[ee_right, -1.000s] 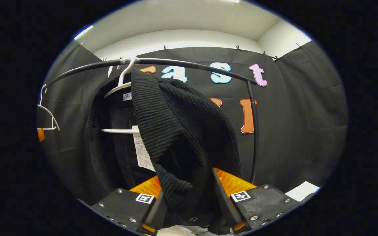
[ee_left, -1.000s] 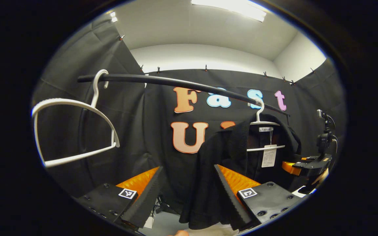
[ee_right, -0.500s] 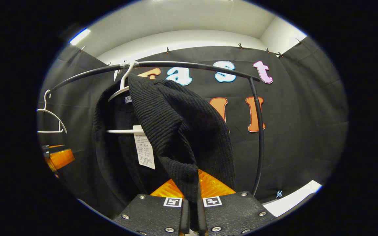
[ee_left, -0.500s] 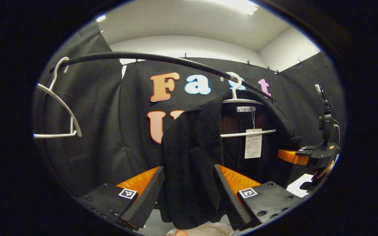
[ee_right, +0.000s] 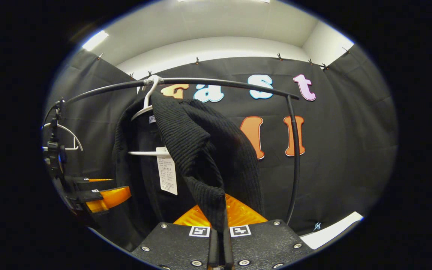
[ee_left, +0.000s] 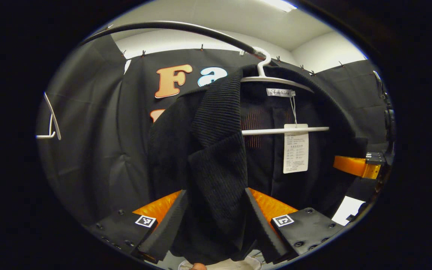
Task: Grasp the clothes on the hanger with both hands and then place them into the laundry hamper below.
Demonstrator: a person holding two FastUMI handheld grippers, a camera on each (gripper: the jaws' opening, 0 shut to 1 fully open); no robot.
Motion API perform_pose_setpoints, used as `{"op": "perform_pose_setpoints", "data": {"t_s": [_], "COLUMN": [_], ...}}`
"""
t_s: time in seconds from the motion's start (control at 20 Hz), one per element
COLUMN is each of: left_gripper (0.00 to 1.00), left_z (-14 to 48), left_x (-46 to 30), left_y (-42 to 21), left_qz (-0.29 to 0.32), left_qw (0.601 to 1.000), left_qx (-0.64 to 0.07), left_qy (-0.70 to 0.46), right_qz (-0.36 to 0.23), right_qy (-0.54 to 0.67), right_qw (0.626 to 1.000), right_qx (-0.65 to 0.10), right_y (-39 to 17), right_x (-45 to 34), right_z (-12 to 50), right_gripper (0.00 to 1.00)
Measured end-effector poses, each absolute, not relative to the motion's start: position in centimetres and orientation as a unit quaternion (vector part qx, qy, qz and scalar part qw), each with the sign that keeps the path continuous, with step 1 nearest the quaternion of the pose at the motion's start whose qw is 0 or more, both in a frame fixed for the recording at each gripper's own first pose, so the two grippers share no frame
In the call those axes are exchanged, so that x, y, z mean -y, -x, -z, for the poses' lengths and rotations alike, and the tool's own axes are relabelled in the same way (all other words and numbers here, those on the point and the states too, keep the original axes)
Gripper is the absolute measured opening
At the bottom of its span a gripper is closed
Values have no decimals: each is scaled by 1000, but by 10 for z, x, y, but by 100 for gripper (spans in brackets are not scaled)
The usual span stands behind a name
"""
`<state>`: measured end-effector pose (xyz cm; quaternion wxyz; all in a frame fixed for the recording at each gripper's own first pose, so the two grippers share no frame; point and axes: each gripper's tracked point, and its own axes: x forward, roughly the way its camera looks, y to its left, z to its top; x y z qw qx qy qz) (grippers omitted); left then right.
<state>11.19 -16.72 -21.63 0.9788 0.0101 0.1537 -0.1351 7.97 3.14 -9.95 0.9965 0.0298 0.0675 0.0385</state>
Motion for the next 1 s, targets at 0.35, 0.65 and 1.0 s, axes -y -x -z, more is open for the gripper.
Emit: {"op": "perform_pose_setpoints", "data": {"t_s": [0.35,0.65,1.0], "left_gripper": [97,61,13], "left_z": [219,204,185], "left_x": [169,166,152], "left_y": [-134,-133,-132], "left_qz": [128,129,104], "left_qw": [981,982,986], "left_qx": [-148,-135,-119], "left_qy": [-9,-23,-49], "right_qz": [-27,-16,-3], "right_qy": [-21,-16,-24], "right_qw": [998,999,1000], "right_qx": [-46,-32,-9], "right_y": [-71,-70,-63], "right_x": [-7,2,23], "right_z": [77,59,25], "right_gripper": [4,0,3]}}
